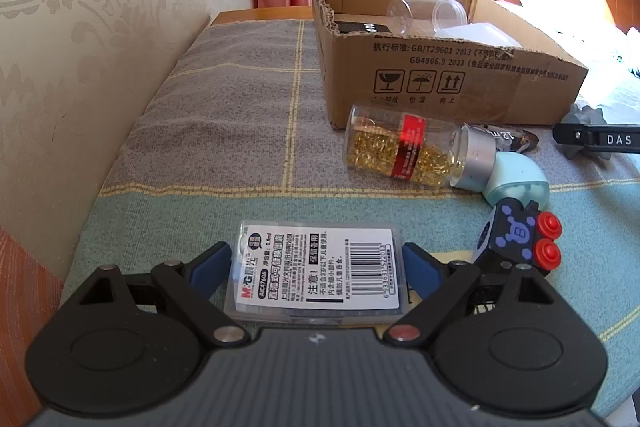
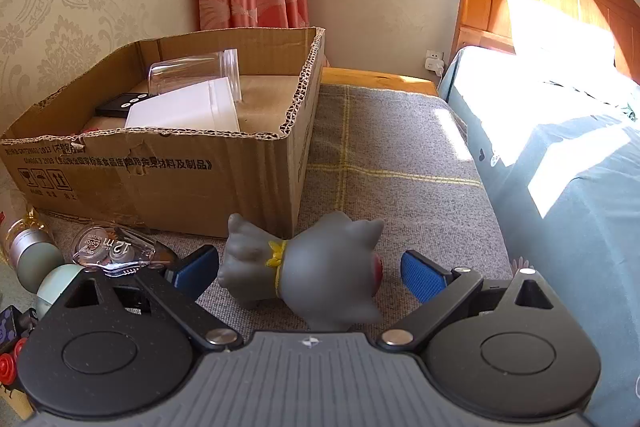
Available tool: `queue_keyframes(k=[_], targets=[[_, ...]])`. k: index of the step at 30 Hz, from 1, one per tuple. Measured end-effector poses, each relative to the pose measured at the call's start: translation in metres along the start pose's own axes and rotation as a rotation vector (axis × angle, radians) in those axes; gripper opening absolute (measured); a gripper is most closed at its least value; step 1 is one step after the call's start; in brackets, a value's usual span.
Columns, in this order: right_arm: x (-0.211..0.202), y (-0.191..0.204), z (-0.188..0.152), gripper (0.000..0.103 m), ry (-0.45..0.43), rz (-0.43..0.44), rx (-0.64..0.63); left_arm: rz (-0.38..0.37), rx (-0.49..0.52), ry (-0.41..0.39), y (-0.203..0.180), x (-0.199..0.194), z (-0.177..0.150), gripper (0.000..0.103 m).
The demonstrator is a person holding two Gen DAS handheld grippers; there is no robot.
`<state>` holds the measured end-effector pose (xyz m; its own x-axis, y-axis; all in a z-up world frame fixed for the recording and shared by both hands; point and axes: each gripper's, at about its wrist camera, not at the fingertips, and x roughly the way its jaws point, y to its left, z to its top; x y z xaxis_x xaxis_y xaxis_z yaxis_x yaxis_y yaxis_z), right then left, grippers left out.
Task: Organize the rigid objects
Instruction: 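Grasp the grey cat toy with the right gripper while the left gripper holds the pen pack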
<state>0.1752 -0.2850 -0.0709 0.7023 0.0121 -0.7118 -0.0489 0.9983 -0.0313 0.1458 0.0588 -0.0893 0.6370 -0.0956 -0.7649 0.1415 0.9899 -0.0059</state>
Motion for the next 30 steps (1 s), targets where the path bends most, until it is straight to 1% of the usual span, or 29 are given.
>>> queue_keyframes(k=[2,4,12,21,26,30], targets=[[0.003,0.002,0.001,0.084,0.019,0.008,-0.015,0.001,0.005,0.006,0.000,0.000,0.001,0.090],[0.004,0.003,0.001,0.079,0.035,0.001,-0.023,0.004,0.012,0.012,-0.001,0.000,0.002,0.090],[-0.007,0.002,0.001,0.078,0.054,0.001,-0.071,-0.007,0.015,0.035,0.000,-0.004,0.004,0.090],[-0.041,-0.001,0.013,0.078,0.037,0.054,-0.143,-0.011,0.032,0.024,-0.001,-0.017,0.010,0.090],[-0.059,0.003,0.027,0.078,0.007,0.099,-0.171,-0.023,0.034,0.016,-0.002,-0.027,0.016,0.090],[-0.068,0.007,0.041,0.078,-0.040,0.115,-0.198,-0.031,0.039,-0.016,-0.006,-0.038,0.031,0.090]])
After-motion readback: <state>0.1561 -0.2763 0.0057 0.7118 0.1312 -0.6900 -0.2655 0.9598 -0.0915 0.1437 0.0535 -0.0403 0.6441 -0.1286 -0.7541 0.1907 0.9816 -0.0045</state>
